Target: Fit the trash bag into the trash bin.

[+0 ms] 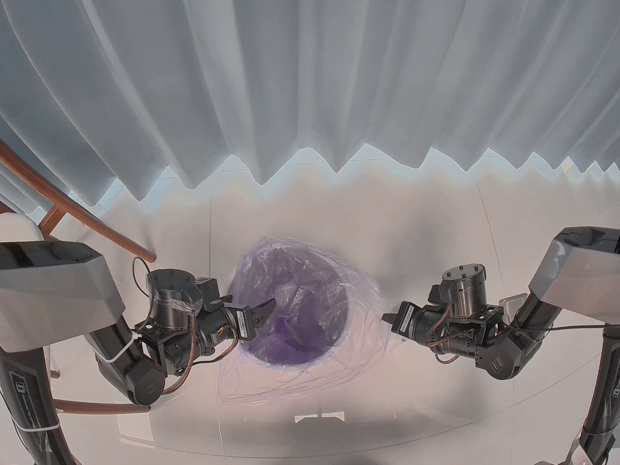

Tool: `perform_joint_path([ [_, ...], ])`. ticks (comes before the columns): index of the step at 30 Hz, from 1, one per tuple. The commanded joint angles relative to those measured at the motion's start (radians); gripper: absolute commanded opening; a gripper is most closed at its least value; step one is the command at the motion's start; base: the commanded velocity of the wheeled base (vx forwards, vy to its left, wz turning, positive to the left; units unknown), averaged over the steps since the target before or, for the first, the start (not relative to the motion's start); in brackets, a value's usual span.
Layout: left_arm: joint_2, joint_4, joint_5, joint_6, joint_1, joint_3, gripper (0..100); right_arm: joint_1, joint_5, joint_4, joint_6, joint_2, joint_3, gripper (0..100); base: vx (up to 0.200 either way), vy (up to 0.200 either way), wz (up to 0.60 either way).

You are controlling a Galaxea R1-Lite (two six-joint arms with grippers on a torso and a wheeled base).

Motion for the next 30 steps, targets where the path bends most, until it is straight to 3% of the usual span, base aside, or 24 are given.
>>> perform_joint_path([
  [1,0.03,-0.001,0.0,-0.001,-0.001,-0.022,0,0.0,0.0,0.0,0.0,-0.003,0.007,0,0.0,0.0,0.0],
  [9,0.005,0.0,0.006,-0.001,0.012,-0.022,0,-0.003,0.0,-0.038,-0.001,0.003,0.016,0,0.0,0.0,0.0],
  [18,-0.145,0.058,0.043,-0.001,0.123,0.079,0,-0.018,0.0,-0.038,0.0,0.012,0.015,0,0.0,0.0,0.0],
  [22,-0.13,0.049,0.041,-0.001,0.17,0.079,0,-0.023,-0.003,-0.04,0.0,0.026,0.004,0,0.0,0.0,0.0],
  [30,-0.005,-0.008,0.043,-0.002,0.184,-0.008,0,-0.04,-0.033,-0.037,0.002,0.055,-0.074,0,0.0,0.0,0.0],
])
